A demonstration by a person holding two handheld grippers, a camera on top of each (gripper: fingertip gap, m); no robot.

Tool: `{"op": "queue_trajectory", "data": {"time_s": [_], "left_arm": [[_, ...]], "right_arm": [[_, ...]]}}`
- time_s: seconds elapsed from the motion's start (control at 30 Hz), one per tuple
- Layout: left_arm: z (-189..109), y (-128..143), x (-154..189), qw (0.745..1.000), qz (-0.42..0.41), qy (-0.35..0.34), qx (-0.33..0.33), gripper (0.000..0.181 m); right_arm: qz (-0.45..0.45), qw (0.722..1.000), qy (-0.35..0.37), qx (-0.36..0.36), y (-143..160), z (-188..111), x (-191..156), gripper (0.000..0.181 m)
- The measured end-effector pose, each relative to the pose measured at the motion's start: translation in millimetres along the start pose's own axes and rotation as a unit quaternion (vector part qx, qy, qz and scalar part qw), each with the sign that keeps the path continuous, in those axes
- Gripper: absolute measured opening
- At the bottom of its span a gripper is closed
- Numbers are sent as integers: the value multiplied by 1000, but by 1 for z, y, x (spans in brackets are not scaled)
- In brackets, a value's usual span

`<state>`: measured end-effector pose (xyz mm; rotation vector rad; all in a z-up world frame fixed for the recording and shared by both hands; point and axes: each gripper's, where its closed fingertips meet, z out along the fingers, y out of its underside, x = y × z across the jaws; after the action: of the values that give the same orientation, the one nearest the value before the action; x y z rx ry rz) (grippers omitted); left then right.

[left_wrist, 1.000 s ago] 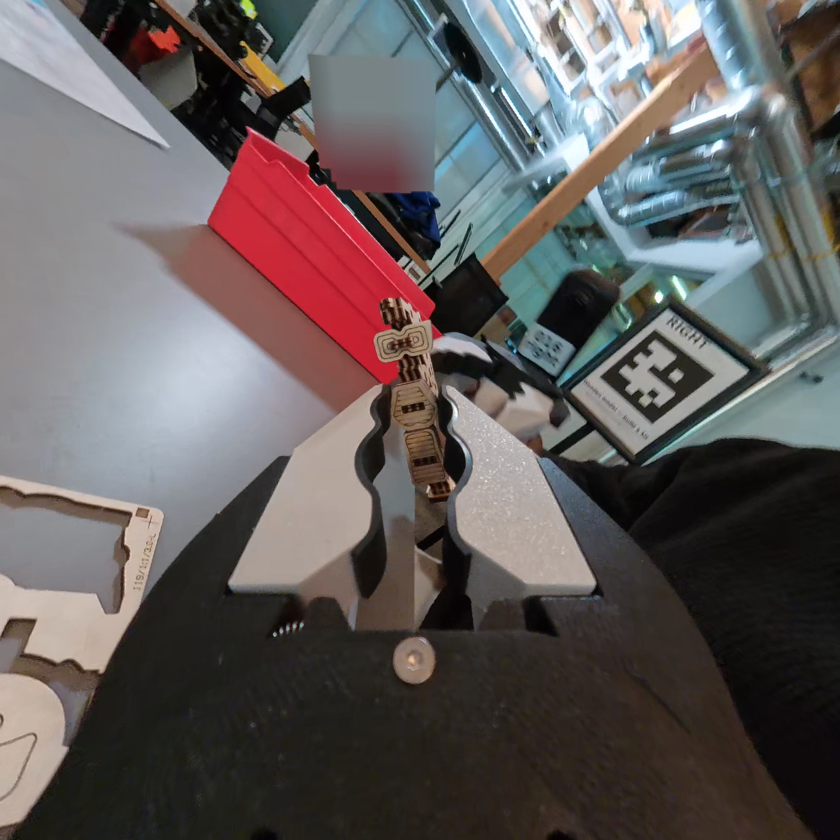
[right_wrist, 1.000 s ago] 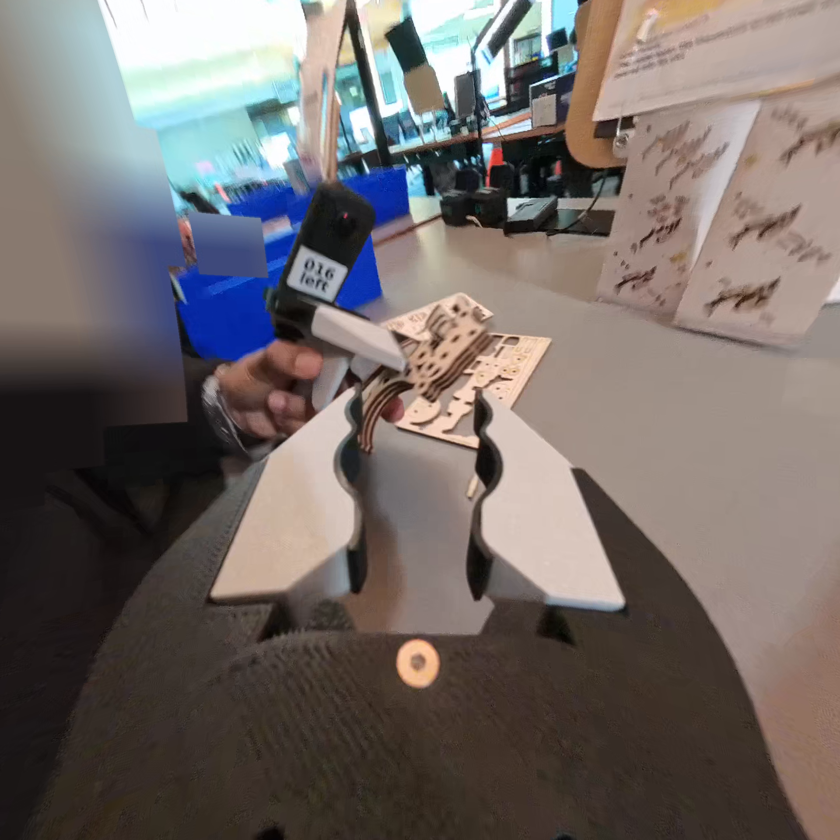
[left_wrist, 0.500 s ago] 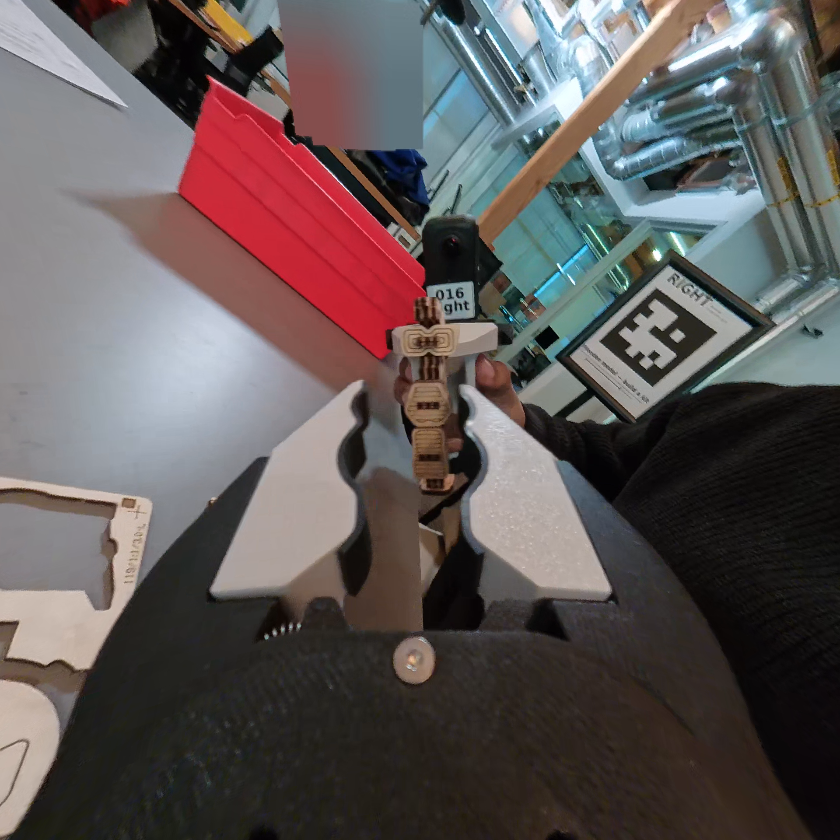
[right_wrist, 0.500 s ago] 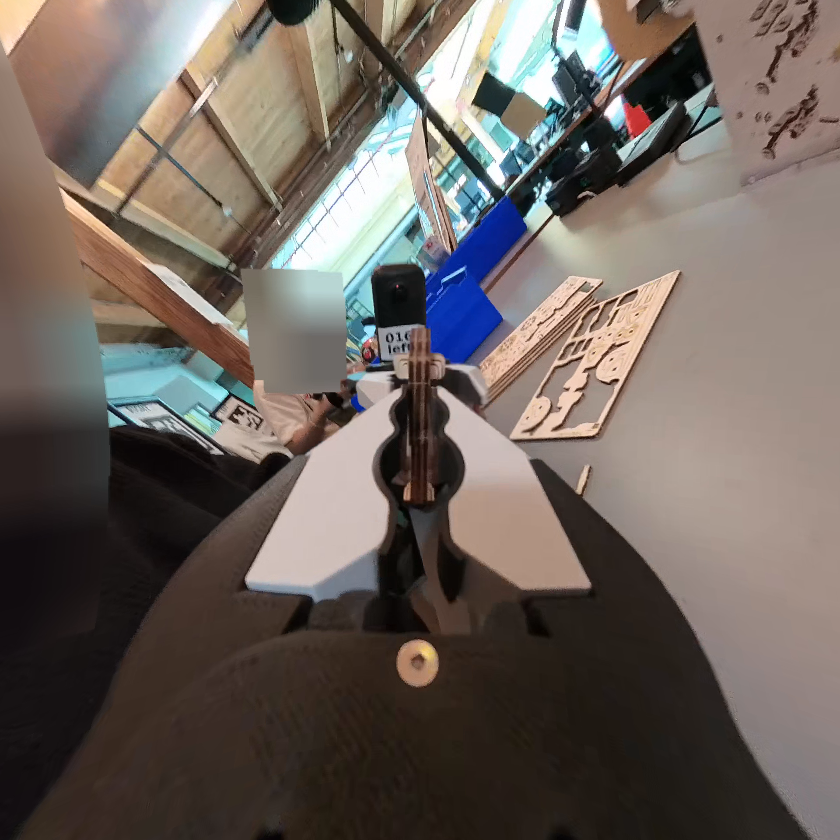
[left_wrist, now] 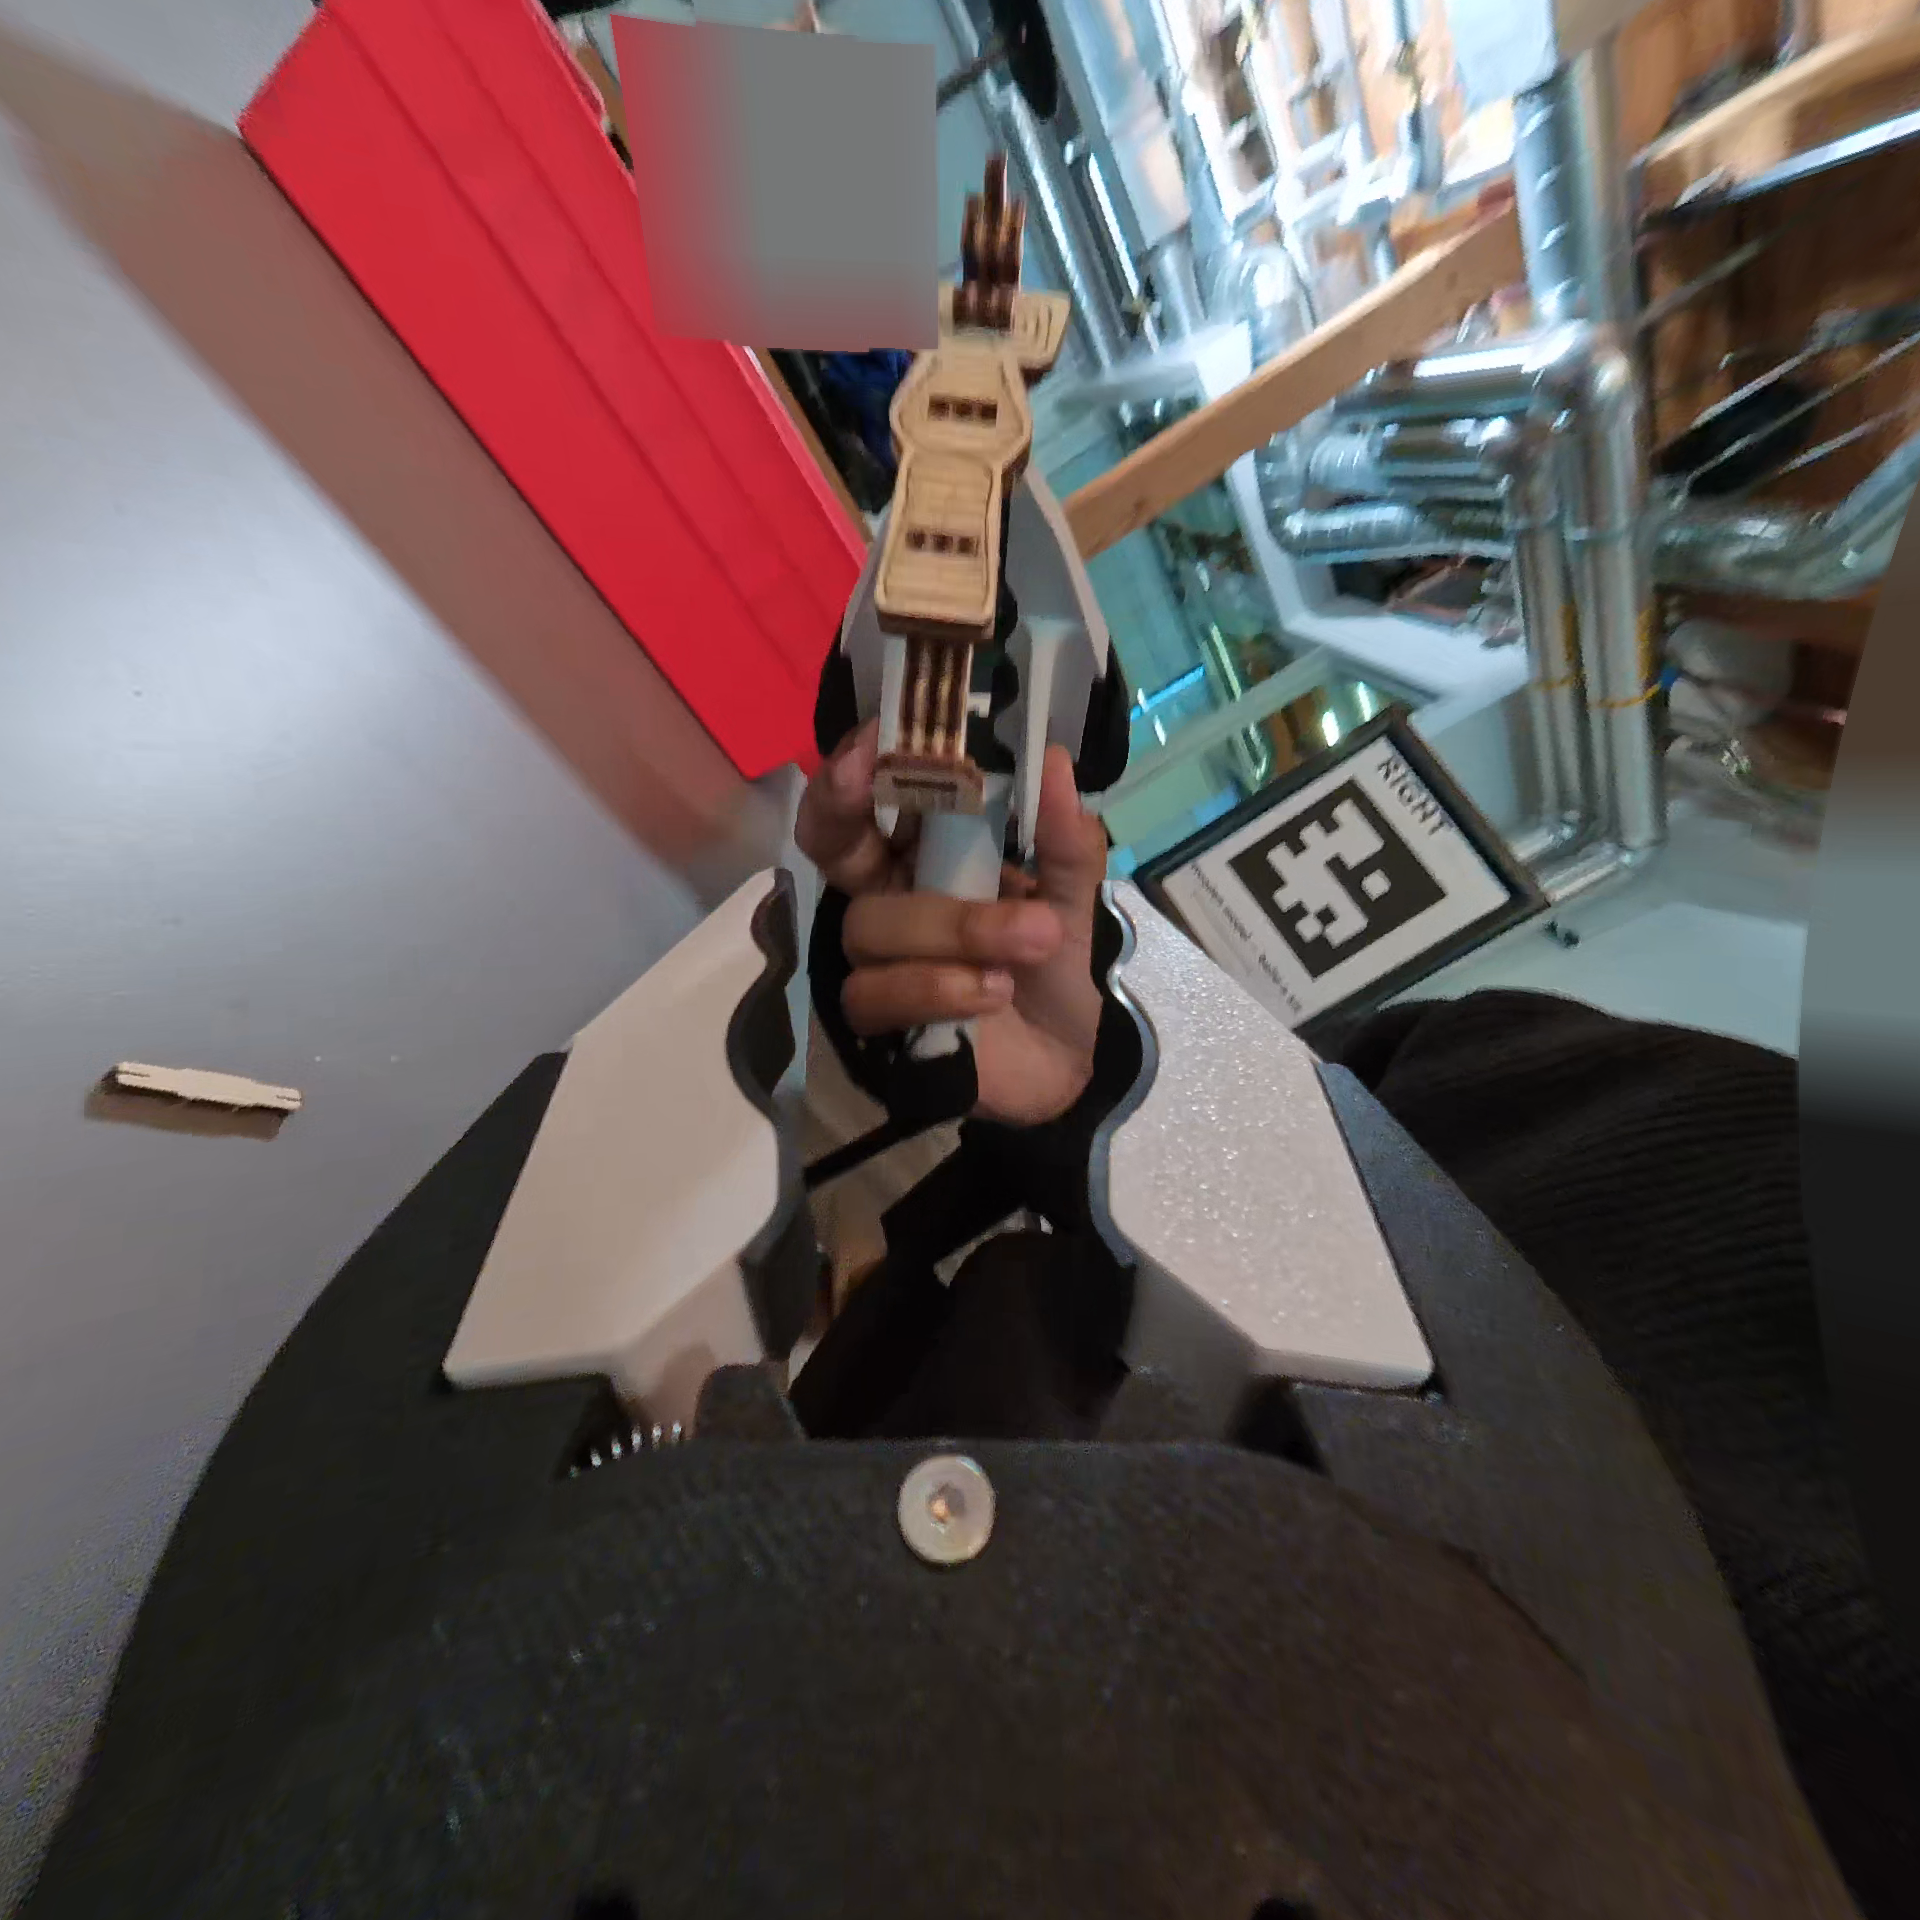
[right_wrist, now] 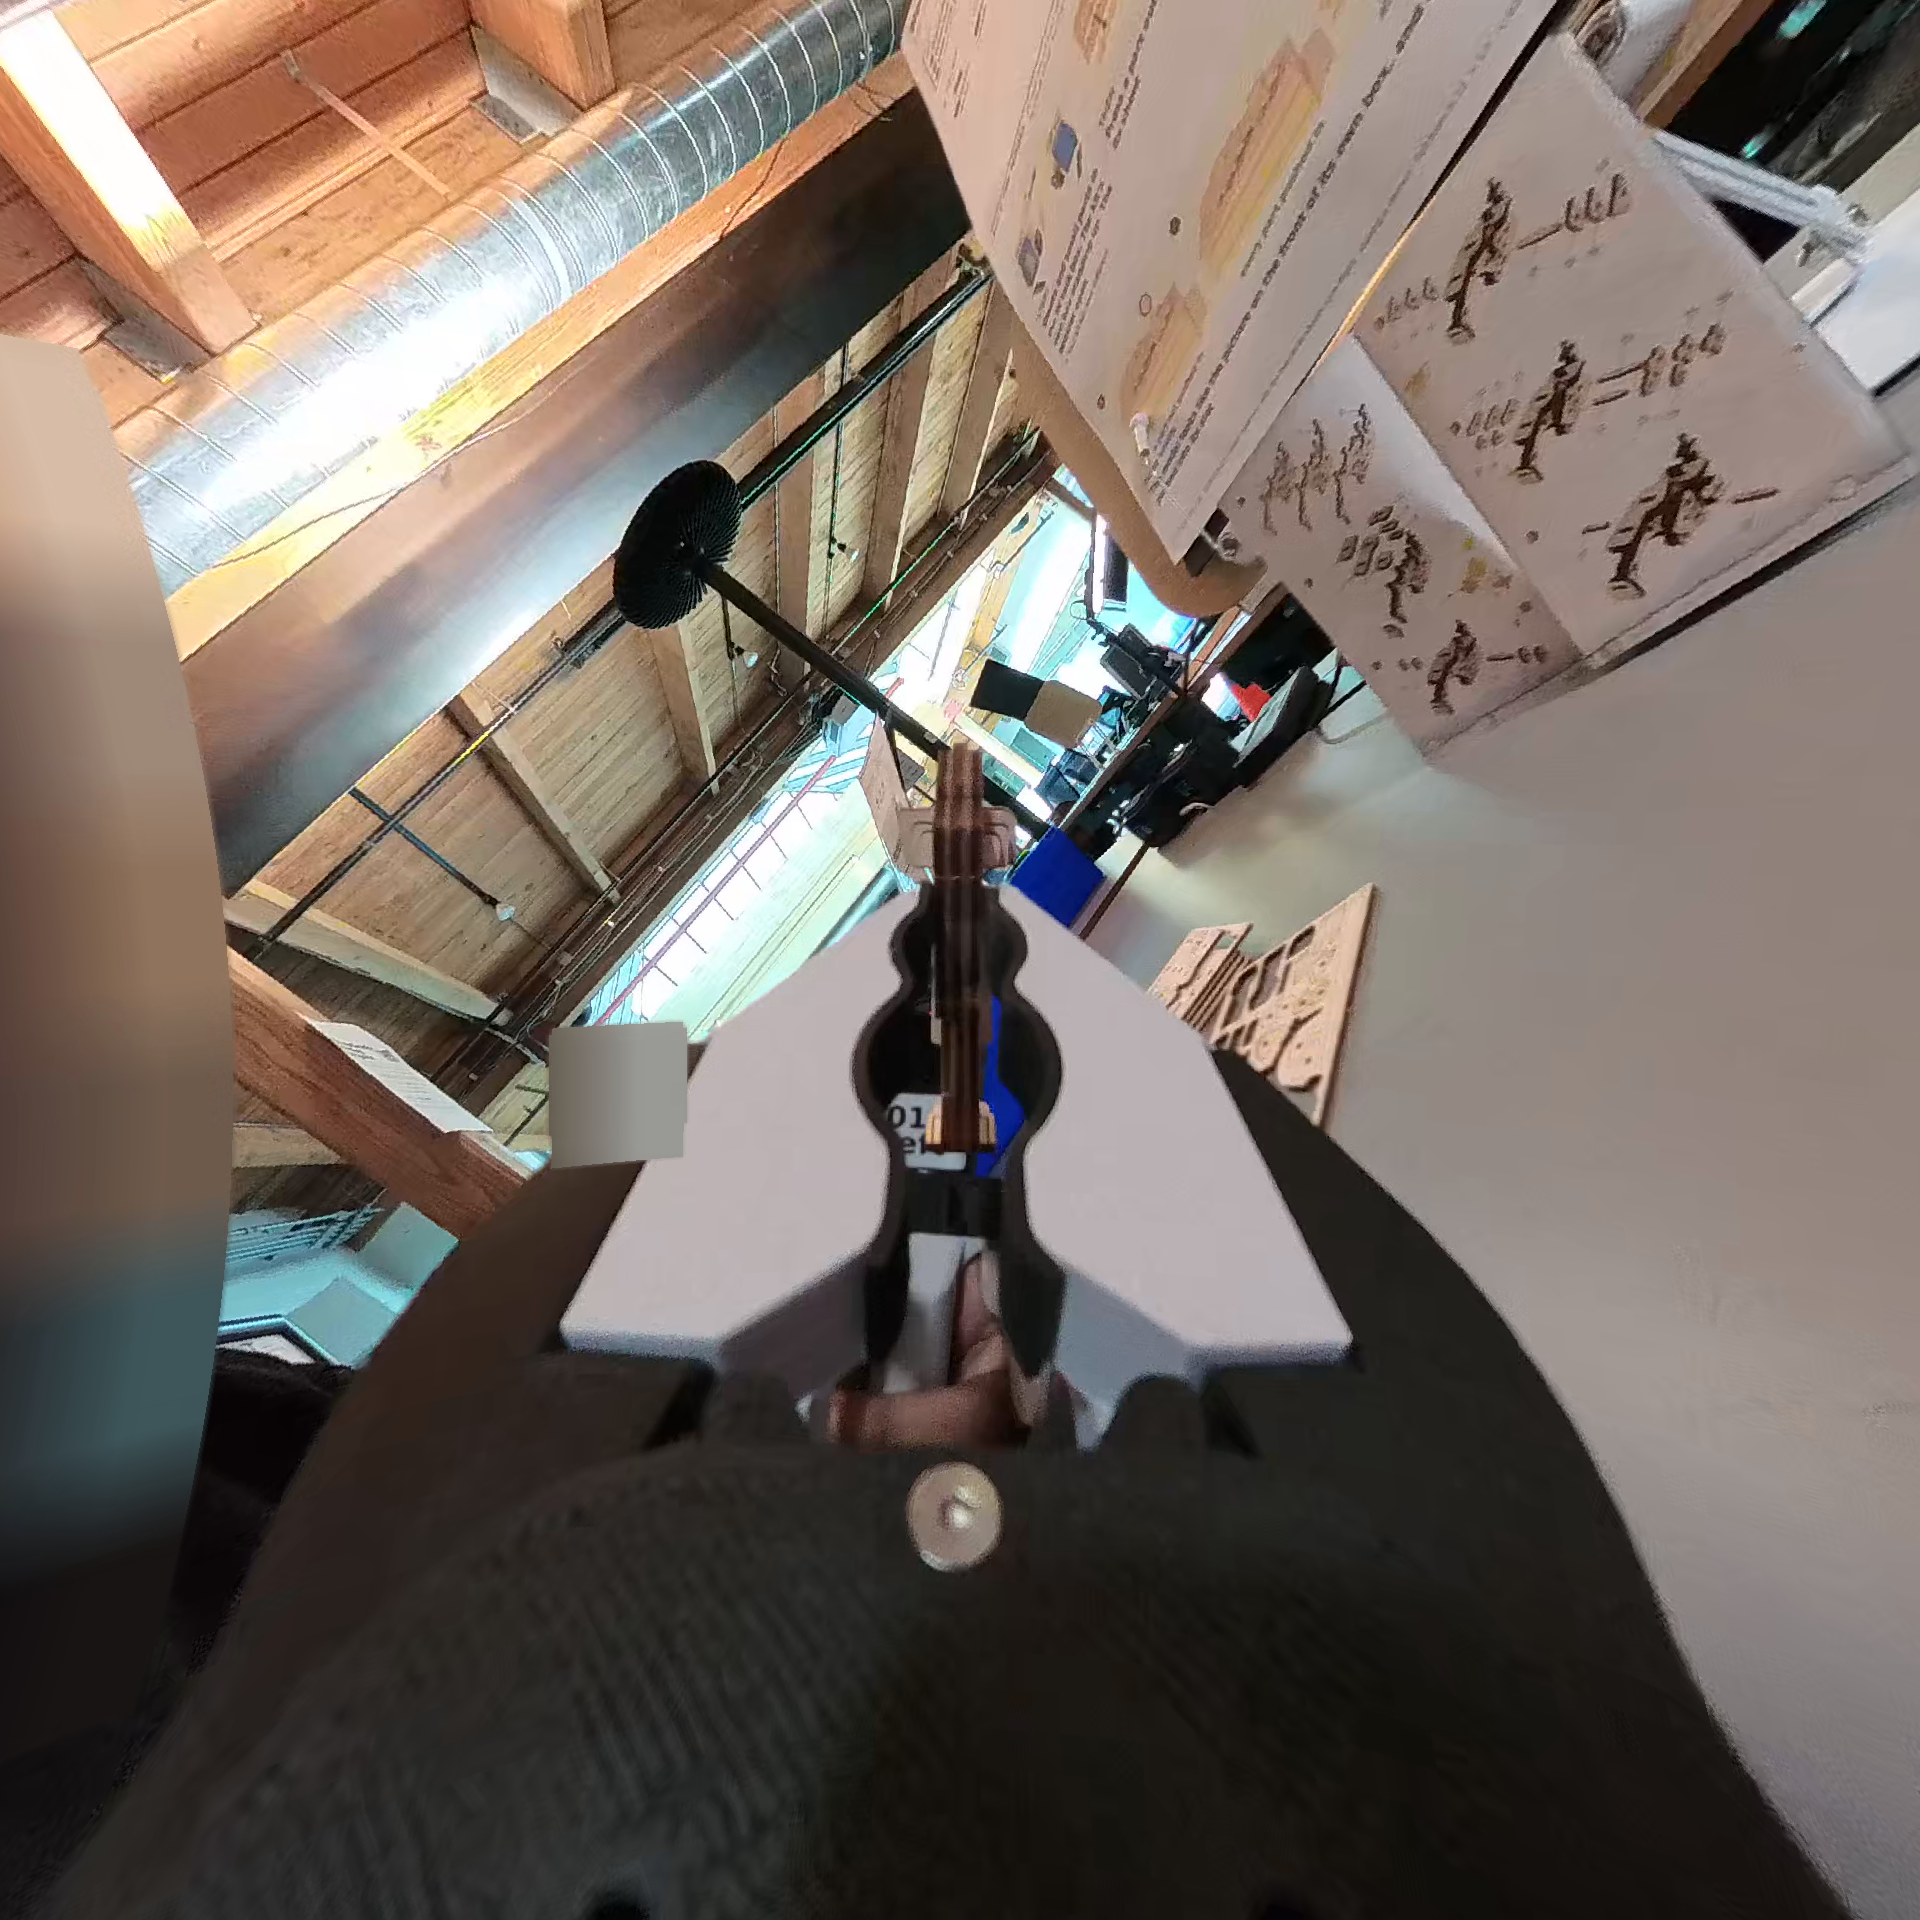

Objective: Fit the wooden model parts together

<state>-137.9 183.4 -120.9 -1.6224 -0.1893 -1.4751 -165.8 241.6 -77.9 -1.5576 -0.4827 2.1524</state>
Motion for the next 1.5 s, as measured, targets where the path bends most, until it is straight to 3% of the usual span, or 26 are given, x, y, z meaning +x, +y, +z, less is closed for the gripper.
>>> {"op": "queue_trajectory", "data": {"time_s": [0.1,0.2,0.33,0.4,0.47,0.53,0.73,1.17,1.5], "left_arm": [[-10,-18,1,998,-2,-4,59,48],[-26,-37,-1,995,-6,-5,102,26],[-40,-49,0,993,-9,4,120,13],[-39,-47,0,994,-3,1,112,18],[-35,-41,-2,996,-6,0,94,36],[-30,-35,-2,997,-16,9,79,39],[-31,-36,-2,996,-11,8,86,7],[-41,-43,1,998,18,5,58,6],[-39,-34,0,999,39,-6,15,6]], "right_arm": [[17,1000,2,-1,10,3,0,7],[28,1000,2,-3,17,5,0,7],[31,999,1,-9,22,7,0,7],[37,999,0,-5,21,6,1,7],[41,999,0,1,18,6,1,7],[38,999,2,3,16,5,2,7],[37,999,2,-6,21,7,3,7],[64,995,-47,-68,35,10,-3,19],[57,993,-50,-94,36,7,0,9]]}}
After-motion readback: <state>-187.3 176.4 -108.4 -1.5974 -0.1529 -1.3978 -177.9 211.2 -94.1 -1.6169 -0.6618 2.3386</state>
